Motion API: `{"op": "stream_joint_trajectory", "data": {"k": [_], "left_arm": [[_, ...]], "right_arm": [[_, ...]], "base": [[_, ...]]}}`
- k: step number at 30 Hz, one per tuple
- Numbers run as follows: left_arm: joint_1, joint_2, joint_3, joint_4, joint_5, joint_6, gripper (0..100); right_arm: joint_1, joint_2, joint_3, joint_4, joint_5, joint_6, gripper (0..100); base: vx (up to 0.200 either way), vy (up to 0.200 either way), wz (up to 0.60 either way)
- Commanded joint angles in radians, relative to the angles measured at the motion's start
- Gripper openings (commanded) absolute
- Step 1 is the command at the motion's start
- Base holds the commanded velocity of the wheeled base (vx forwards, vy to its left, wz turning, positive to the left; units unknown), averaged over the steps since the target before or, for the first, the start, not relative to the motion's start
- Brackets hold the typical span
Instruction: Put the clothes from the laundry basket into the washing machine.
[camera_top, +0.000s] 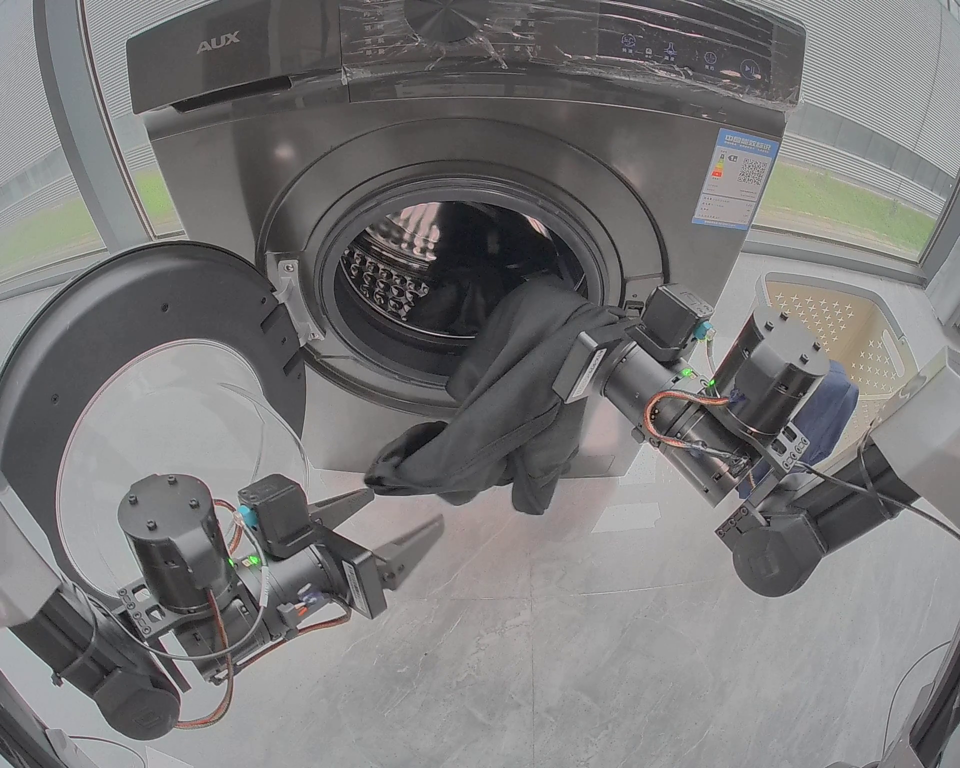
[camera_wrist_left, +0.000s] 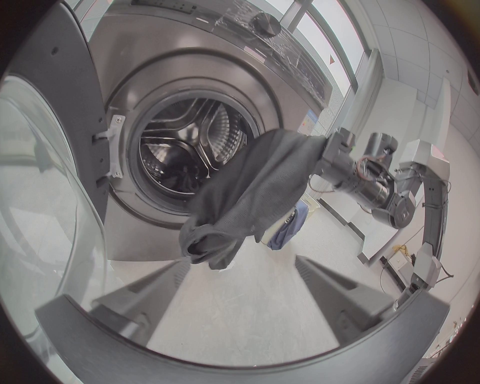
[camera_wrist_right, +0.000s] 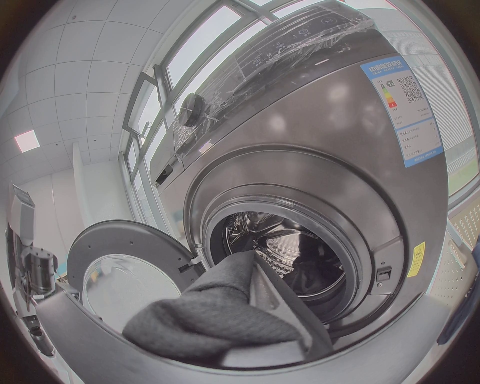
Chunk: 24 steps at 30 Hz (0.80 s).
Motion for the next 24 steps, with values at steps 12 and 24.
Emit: {"op": "stream_joint_trajectory", "data": {"k": [12, 24], "left_arm": [[-0.086, 0.151, -0.127, -0.159, 0.003, 0.009, 100], [-0.055, 0.377, -0.379, -0.161, 0.001, 0.024, 100]], "right_arm": [[0.052, 0.027, -0.015, 0.009, -0.002, 0.002, 0], [0.119, 0.022, 0.011, 0.012, -0.016, 0.002, 0]], "base": [[0.0, 0.0, 0.0], [0.0, 0.0, 0.0]]}}
